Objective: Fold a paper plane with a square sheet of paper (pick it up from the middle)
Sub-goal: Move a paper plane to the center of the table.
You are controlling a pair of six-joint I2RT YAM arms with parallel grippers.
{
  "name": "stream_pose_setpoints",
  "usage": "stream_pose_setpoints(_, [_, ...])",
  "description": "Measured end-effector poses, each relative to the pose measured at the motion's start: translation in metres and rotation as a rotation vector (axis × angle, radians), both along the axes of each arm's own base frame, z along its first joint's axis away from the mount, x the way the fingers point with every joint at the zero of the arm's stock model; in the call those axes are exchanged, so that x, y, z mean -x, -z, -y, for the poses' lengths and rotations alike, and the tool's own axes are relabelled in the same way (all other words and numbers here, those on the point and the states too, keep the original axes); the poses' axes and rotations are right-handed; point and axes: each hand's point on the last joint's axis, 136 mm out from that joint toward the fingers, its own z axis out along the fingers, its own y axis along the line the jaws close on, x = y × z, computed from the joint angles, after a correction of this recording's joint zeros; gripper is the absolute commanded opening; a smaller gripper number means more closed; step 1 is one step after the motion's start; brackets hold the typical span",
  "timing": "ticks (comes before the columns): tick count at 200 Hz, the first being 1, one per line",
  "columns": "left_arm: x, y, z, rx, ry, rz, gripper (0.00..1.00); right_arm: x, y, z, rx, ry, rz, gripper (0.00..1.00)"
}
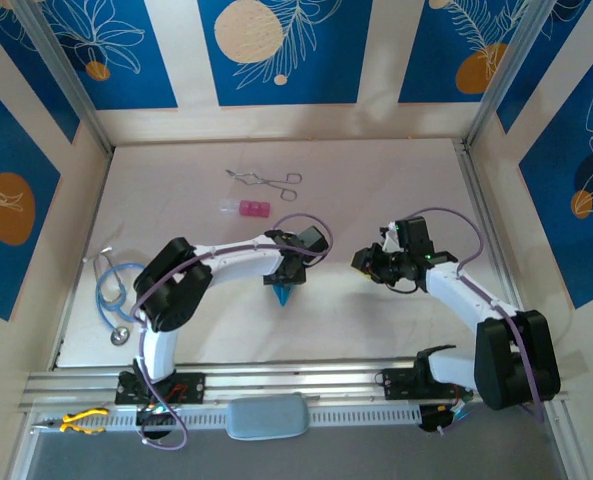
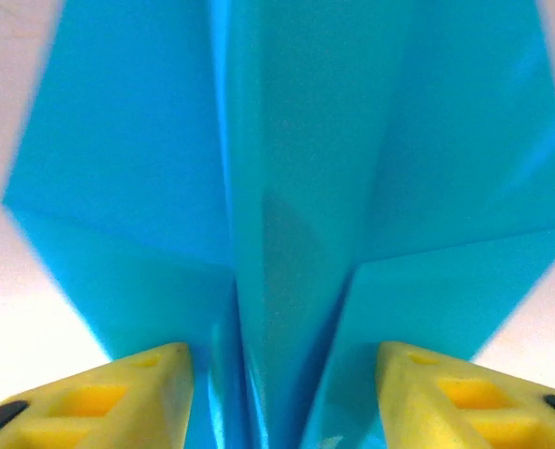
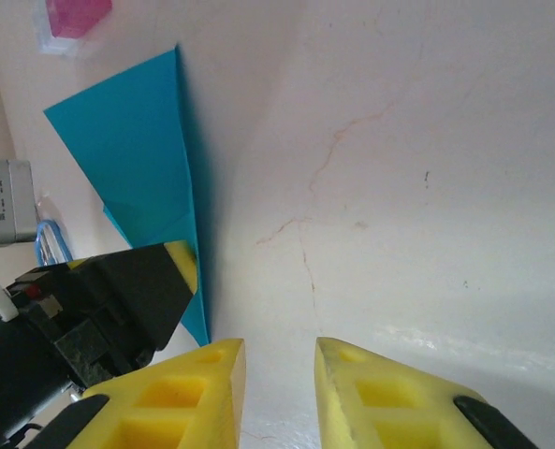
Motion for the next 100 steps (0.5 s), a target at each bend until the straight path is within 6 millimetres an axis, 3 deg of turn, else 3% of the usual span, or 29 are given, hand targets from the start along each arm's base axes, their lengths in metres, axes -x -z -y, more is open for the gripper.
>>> stream_pose_setpoints(29, [-0.003, -0.020, 0.003, 0.032, 0.015, 0.034, 0.58, -0.009, -0.011, 0.008, 0.028, 0.017, 0.029, 0.28])
stream_pose_setpoints(58, [-0.005, -0.046, 0.003, 0.069, 0.033, 0.077, 0.59, -0.021, -0.024, 0.024, 0.097, 0.046, 0.077, 0.42])
stream_pose_setpoints(79, [-0.008, -0.074, -0.001, 0.098, 0.045, 0.144, 0.64, -0.034, -0.039, 0.038, 0.172, 0.079, 0.137, 0.45])
stream_pose_setpoints(100, [-0.010, -0.107, -0.017, 0.106, 0.064, 0.247, 0.69, -0.051, -0.051, 0.065, 0.303, 0.154, 0.194, 0.45])
